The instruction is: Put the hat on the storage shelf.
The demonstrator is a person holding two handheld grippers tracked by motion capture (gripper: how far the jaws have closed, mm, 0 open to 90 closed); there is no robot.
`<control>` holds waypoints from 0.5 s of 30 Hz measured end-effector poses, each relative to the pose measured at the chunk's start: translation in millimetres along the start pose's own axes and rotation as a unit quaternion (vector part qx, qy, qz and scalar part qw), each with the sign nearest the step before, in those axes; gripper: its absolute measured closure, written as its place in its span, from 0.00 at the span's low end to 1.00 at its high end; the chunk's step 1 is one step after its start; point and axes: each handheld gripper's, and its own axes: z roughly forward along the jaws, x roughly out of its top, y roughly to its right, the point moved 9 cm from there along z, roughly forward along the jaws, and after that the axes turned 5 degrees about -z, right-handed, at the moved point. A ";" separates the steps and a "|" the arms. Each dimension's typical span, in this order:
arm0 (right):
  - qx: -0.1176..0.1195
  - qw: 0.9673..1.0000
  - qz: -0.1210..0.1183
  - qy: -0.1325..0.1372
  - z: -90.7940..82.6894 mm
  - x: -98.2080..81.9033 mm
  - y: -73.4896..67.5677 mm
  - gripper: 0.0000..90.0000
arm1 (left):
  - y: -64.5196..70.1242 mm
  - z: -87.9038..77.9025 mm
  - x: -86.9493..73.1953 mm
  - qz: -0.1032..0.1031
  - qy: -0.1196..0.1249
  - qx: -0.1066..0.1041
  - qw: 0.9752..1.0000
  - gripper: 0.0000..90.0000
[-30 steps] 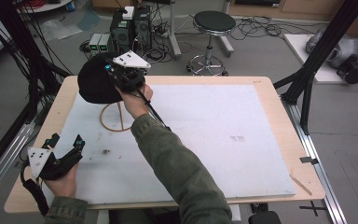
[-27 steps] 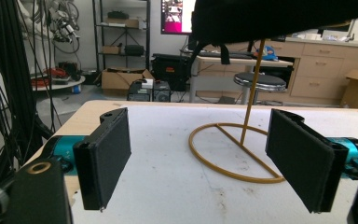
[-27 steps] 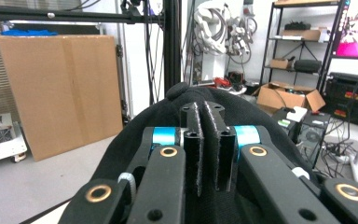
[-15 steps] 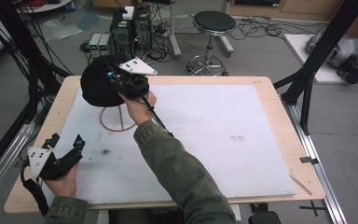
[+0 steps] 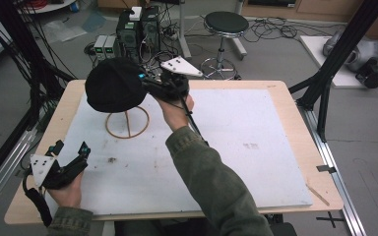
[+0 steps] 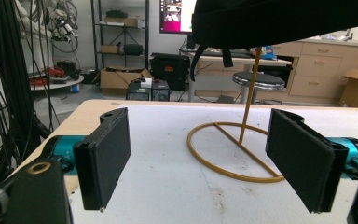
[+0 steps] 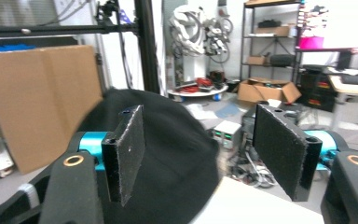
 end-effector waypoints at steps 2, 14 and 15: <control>-0.010 1.000 0.000 -0.003 -8.9 -2.2 11.7 0.38 | 0.6 0.1 0.1 0.000 0.000 0.000 1.000 0.25; -0.041 0.999 0.009 -0.013 -50.2 -25.0 55.5 0.37 | 3.9 1.4 -1.9 -0.001 -0.004 -0.005 1.000 0.25; -0.043 0.999 0.010 -0.013 -52.3 -26.9 57.4 0.37 | 3.9 1.5 -1.7 -0.003 -0.003 -0.005 1.000 0.25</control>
